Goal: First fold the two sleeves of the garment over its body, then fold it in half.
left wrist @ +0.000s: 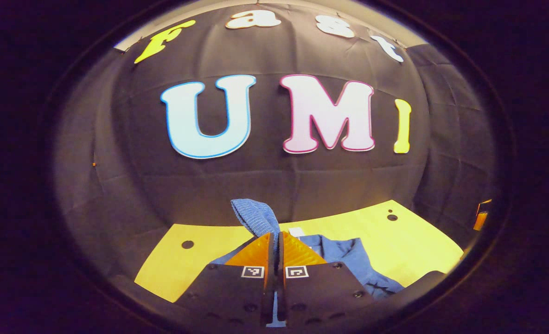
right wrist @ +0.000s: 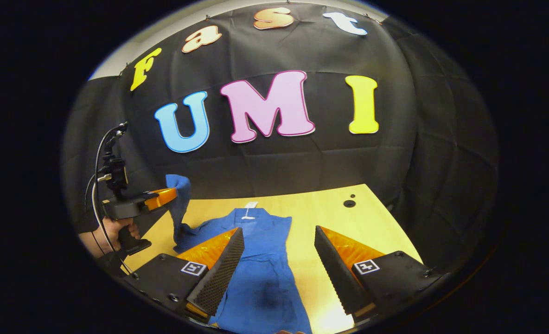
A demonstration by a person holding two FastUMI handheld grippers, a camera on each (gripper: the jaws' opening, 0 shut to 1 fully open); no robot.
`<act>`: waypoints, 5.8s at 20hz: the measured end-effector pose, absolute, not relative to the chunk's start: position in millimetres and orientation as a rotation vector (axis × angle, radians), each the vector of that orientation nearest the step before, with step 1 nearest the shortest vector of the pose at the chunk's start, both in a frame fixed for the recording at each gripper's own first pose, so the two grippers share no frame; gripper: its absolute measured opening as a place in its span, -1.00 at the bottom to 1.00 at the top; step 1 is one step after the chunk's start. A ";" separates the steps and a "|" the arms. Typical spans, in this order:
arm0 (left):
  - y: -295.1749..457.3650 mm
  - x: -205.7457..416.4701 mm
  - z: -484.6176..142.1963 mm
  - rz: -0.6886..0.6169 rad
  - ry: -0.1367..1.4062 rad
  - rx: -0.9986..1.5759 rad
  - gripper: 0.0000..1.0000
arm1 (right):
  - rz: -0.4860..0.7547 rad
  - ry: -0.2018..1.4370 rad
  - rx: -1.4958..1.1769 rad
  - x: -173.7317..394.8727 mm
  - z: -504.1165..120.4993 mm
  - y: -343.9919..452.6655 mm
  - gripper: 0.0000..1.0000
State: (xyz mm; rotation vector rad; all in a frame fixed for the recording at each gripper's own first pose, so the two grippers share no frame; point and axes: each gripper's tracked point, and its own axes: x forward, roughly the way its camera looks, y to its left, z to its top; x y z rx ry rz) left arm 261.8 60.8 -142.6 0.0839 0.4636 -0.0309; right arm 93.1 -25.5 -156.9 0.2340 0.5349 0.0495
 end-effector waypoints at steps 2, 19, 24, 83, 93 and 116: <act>33.4 270.7 -160.4 -0.075 0.495 0.099 -0.99 | 0.015 0.539 0.235 85.4 -156.7 -44.3 0.98; 46.7 169.9 -173.9 -0.134 0.551 -0.001 0.66 | -0.009 0.651 0.269 40.5 -200.8 -36.6 0.98; 132.7 53.7 -189.7 0.018 0.542 0.045 0.64 | 0.079 0.815 0.251 -6.5 -268.7 12.5 0.92; 114.2 -98.7 -350.4 -0.120 1.268 -0.202 -1.00 | 0.035 1.330 0.202 -141.2 -398.3 34.3 -0.92; 109.1 -51.6 -231.9 -0.092 1.126 -0.272 -1.00 | 0.297 1.164 0.235 -66.2 -299.9 61.4 -0.92; 211.0 222.6 -209.8 0.056 1.048 -0.166 -1.00 | 0.292 0.946 0.123 297.1 -293.4 62.1 -0.93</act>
